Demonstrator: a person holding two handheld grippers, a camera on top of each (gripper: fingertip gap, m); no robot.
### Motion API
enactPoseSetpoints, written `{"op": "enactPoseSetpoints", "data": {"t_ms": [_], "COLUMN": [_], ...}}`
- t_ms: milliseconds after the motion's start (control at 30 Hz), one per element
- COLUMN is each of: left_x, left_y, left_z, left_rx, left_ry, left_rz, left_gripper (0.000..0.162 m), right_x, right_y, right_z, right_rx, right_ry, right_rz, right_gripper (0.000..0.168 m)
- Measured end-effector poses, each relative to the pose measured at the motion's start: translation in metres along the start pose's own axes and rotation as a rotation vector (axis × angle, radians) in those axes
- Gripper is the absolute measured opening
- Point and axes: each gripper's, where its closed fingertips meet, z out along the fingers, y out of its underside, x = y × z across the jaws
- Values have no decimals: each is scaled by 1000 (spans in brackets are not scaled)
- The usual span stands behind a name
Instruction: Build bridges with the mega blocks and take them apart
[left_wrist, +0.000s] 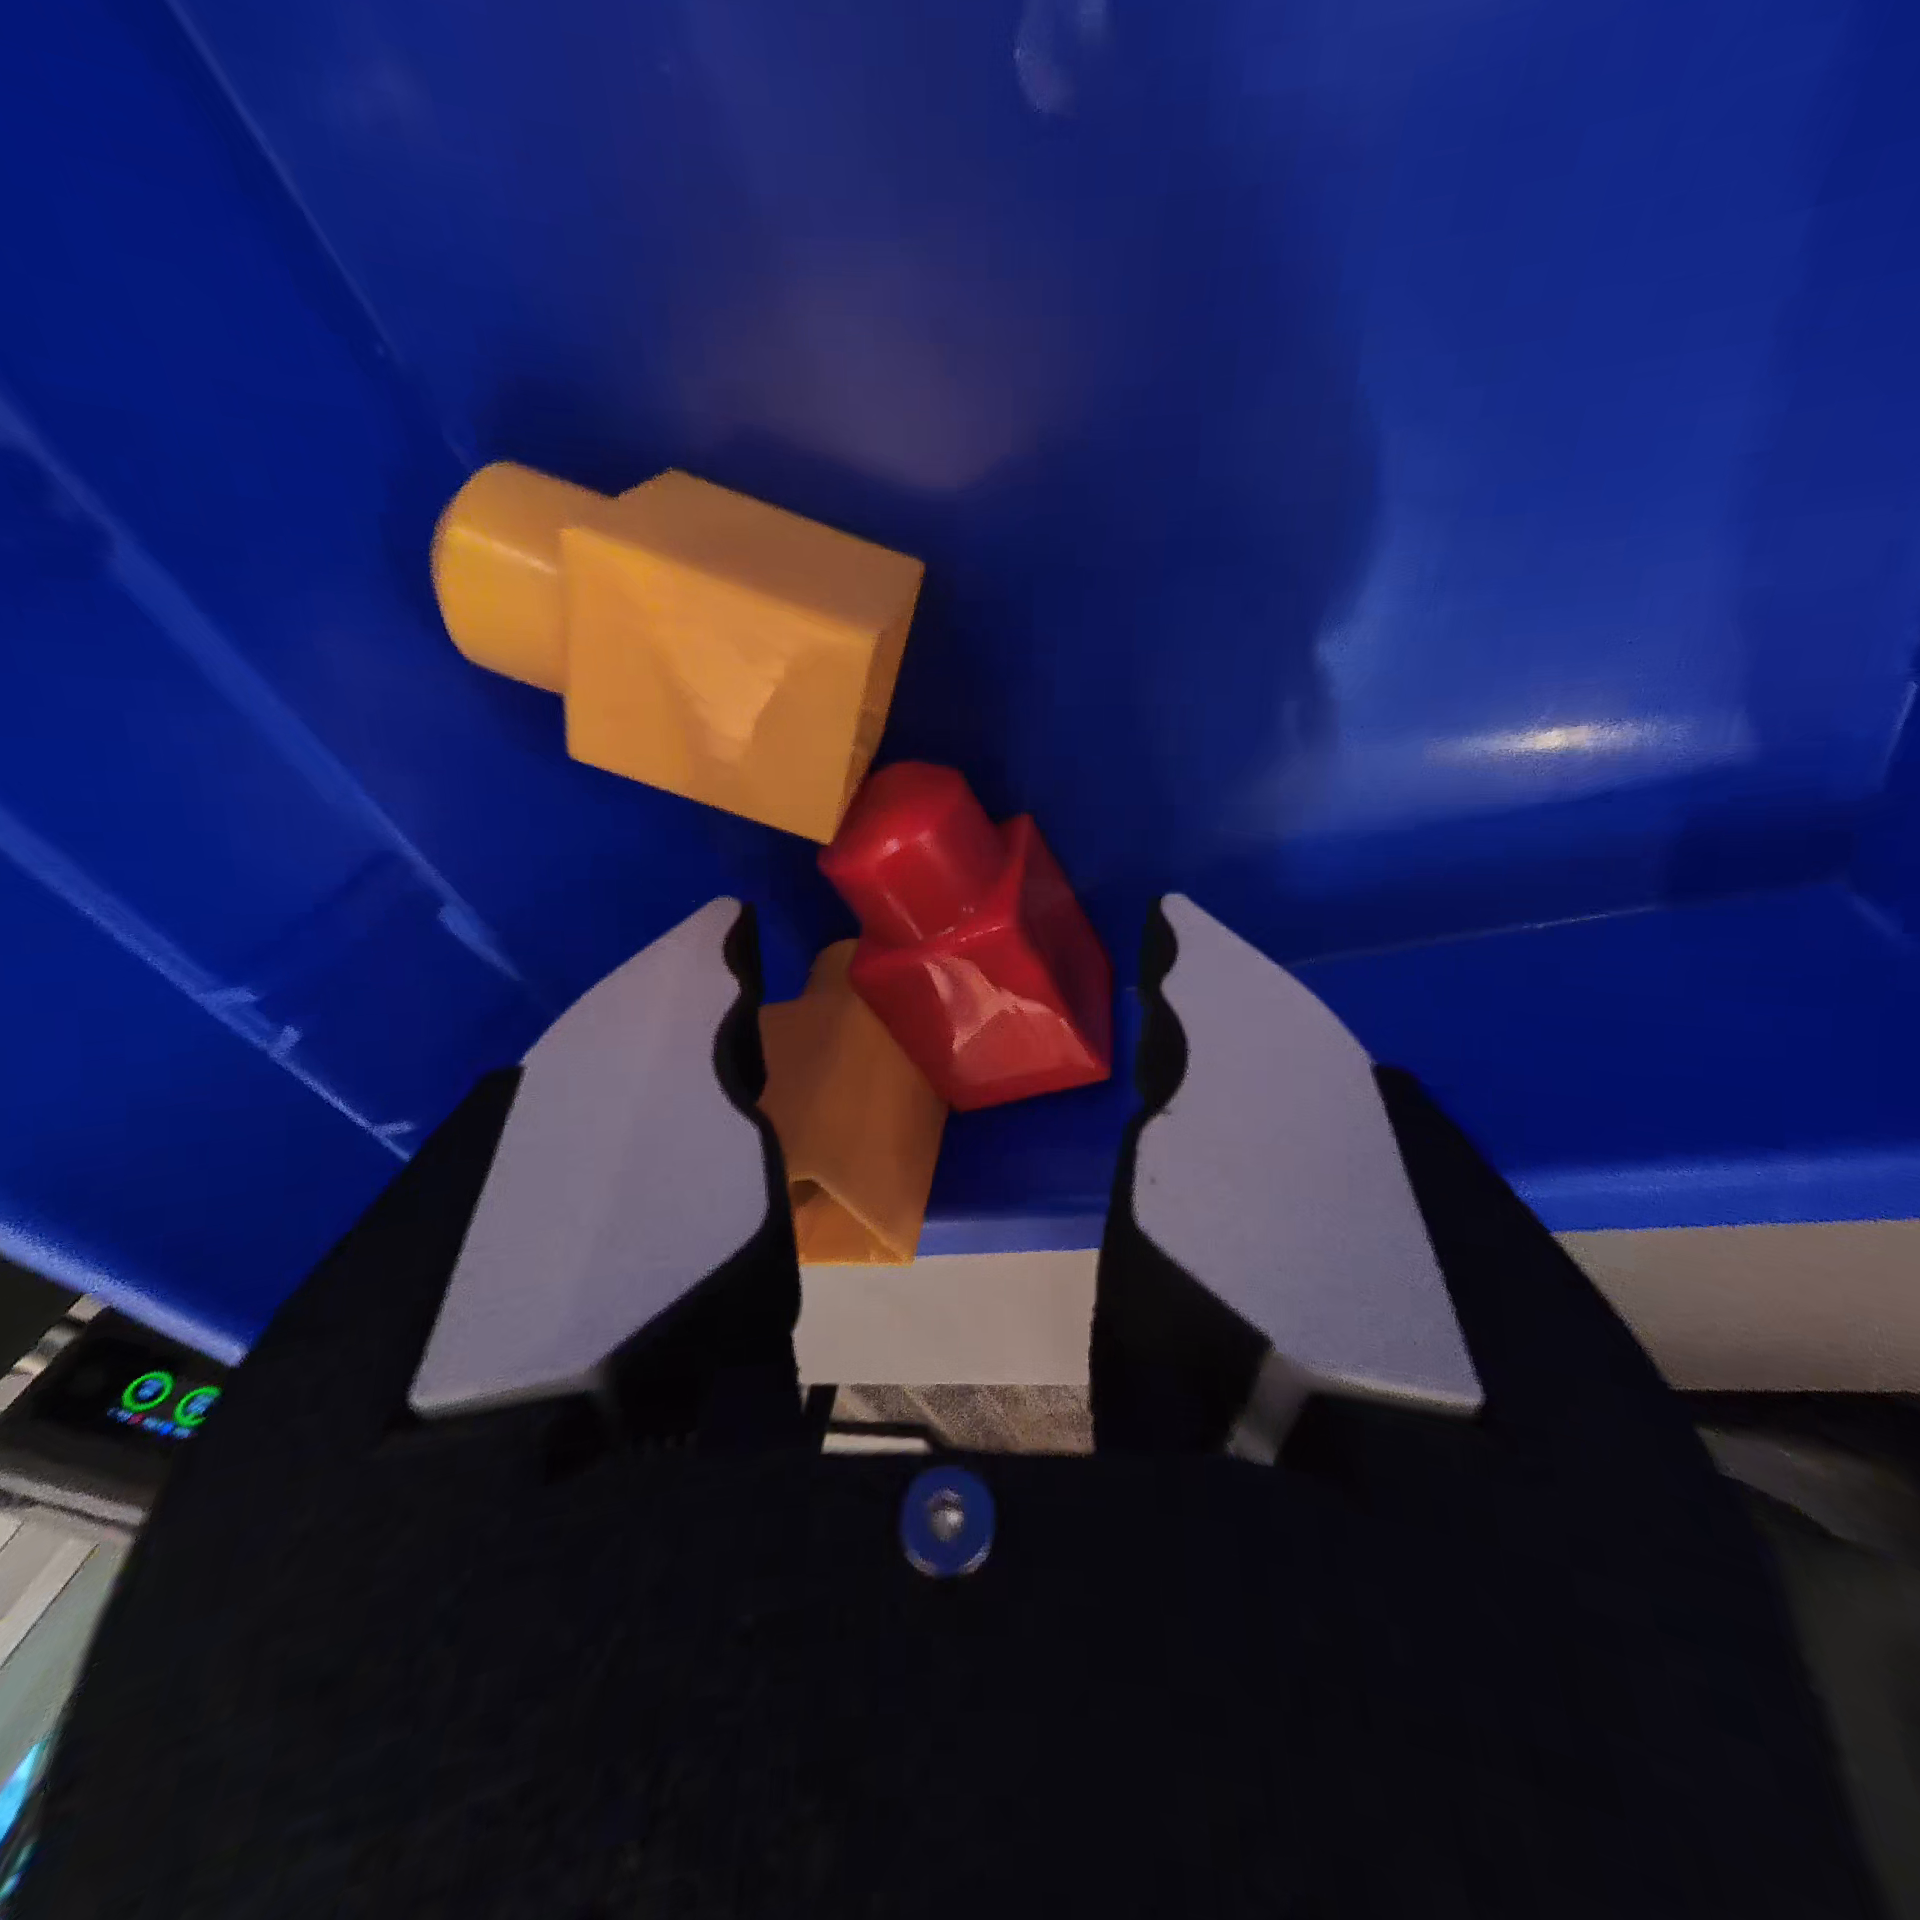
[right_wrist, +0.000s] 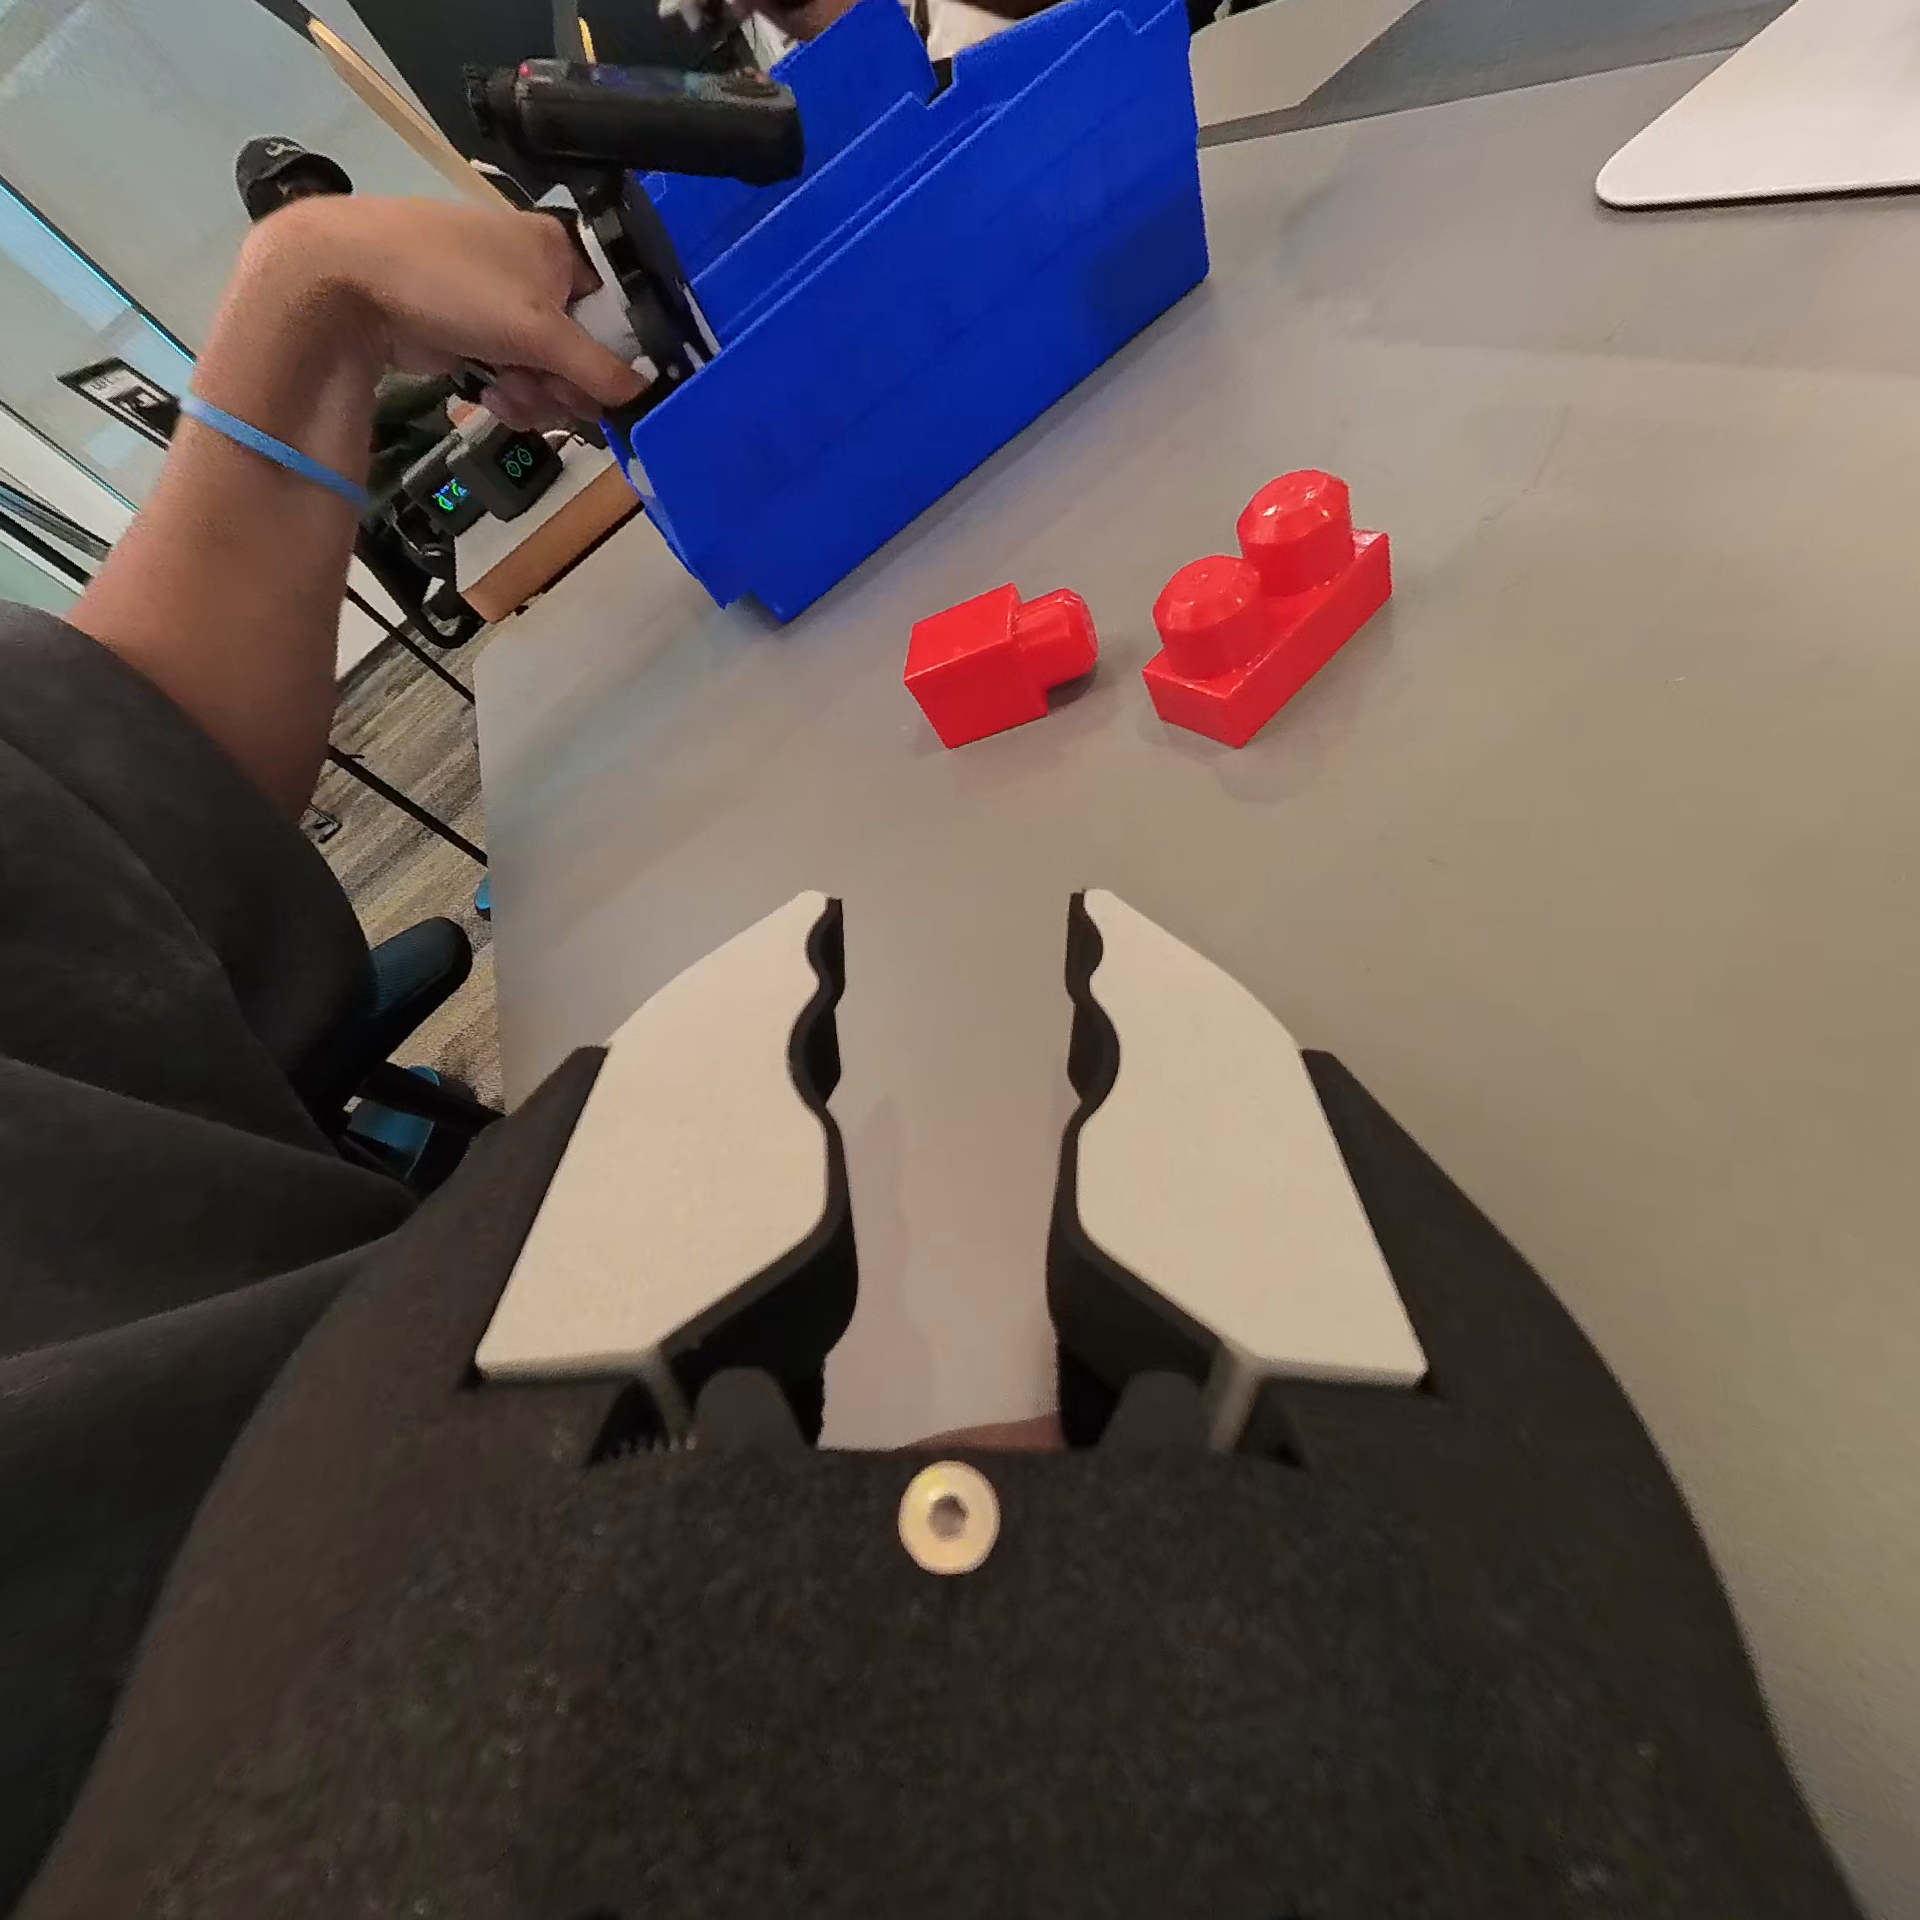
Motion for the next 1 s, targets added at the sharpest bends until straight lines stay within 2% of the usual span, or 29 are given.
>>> {"op": "enactPoseSetpoints", "data": {"t_ms": [133, 200, 300, 400, 500, 567, 633, 733, 867, 1000], "left_x": [0, 6, 6, 13, 49, 96, 149, 209, 267, 319], "left_y": [-7, -14, -17, -22, -20, -19, -17, -25, -54, -83], "left_z": [-6, -12, -23, -60, -118, -154, -174, -167, -130, -104], "left_rx": [13, 61, 128, 292, 498, 630, 699, 684, 574, 548], "left_ry": [3, 43, 7, -50, -39, 21, 82, 90, 44, 31], "left_rz": [-24, -23, 18, 101, 214, 357, 495, 629, 709, 793], "left_gripper": [40, 39, 39, 39, 39, 38, 38, 39, 39, 38], "right_x": [0, 0, -1, 0, 0, 1, 1, 0, 0, 1], "right_y": [0, 0, -2, -2, -3, -3, -3, -1, 0, 1], "right_z": [0, 0, -2, -2, -3, -2, -2, -1, 0, 0], "right_rx": [2, 2, 8, 12, 17, 14, 13, 8, -2, -6], "right_ry": [-9, -9, -8, -6, 0, 3, 7, 11, 21, 24], "right_rz": [14, 12, 12, 15, 13, 11, 9, 4, -10, -12], "right_gripper": [41, 41, 40, 40, 40, 40, 40, 40, 40, 40]}}
